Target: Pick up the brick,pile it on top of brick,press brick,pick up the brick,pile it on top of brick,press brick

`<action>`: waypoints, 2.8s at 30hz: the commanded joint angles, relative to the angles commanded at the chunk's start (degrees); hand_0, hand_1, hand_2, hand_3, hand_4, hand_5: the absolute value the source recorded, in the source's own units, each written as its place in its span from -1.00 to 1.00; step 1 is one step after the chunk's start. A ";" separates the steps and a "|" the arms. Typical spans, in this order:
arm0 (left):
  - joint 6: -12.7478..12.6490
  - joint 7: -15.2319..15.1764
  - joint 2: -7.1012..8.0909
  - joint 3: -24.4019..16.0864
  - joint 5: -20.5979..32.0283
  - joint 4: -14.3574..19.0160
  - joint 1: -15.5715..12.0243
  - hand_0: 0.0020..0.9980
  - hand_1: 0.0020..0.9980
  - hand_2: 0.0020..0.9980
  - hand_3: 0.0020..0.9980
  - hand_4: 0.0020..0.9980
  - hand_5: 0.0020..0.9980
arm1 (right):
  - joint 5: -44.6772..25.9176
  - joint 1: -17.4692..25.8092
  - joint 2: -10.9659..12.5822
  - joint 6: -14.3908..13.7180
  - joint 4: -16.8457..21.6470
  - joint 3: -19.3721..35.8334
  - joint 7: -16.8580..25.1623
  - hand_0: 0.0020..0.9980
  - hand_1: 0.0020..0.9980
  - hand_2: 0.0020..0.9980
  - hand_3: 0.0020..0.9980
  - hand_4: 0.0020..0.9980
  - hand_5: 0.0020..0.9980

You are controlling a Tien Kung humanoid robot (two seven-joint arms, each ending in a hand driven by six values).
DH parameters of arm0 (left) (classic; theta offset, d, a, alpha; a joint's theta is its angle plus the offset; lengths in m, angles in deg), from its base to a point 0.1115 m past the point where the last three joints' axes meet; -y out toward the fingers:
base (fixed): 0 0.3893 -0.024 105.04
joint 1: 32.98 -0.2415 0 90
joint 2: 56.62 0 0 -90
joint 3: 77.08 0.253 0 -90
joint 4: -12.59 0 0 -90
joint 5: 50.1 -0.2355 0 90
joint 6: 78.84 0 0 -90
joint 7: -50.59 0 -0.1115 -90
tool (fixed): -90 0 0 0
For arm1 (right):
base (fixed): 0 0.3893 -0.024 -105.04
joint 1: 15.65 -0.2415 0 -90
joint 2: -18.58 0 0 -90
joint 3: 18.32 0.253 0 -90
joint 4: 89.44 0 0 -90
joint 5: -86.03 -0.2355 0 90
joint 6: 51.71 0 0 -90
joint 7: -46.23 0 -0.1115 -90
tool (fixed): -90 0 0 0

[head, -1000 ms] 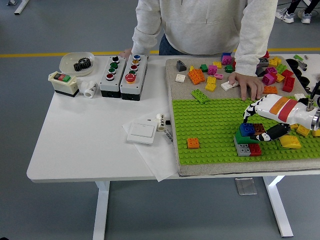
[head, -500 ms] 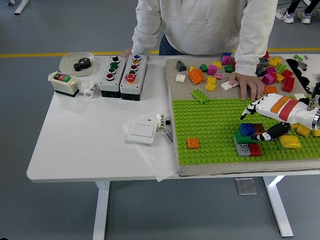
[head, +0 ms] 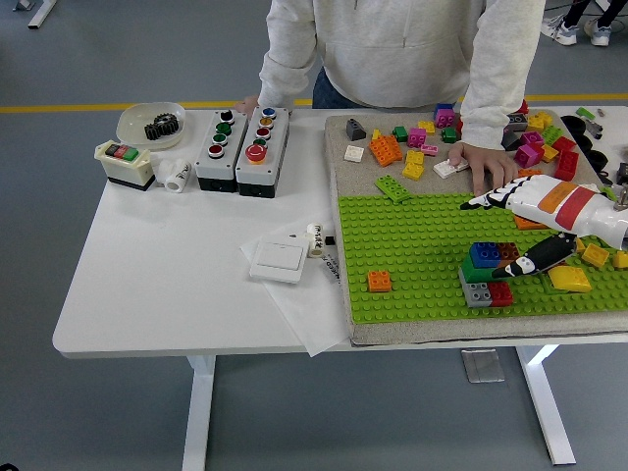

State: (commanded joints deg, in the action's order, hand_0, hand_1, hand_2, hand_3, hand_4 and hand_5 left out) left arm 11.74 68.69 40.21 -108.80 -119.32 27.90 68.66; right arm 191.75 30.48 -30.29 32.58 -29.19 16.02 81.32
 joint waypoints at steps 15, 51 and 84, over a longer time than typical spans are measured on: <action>-0.03 0.11 -0.09 -0.14 -0.19 -0.11 -0.05 0.51 0.48 0.50 0.19 0.32 0.19 | -1.86 5.53 5.69 3.95 11.60 4.34 -2.29 0.44 0.43 0.51 0.44 0.90 0.29; 0.14 0.26 -0.12 -0.50 -0.80 -0.06 -0.15 0.51 0.48 0.49 0.19 0.32 0.18 | 2.72 5.92 5.12 3.59 10.16 0.16 -2.41 0.40 0.38 0.48 0.39 0.84 0.23; 0.21 0.27 -0.10 -0.45 -0.99 -0.02 0.03 0.51 0.48 0.50 0.19 0.32 0.18 | 3.53 6.69 4.92 4.41 9.90 0.30 -2.88 0.39 0.38 0.47 0.37 0.83 0.20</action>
State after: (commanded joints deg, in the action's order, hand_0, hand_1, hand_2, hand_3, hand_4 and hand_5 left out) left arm 11.95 68.96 40.11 -109.25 -120.31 27.89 68.68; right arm 195.28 37.17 -25.37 36.99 -19.29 16.32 78.43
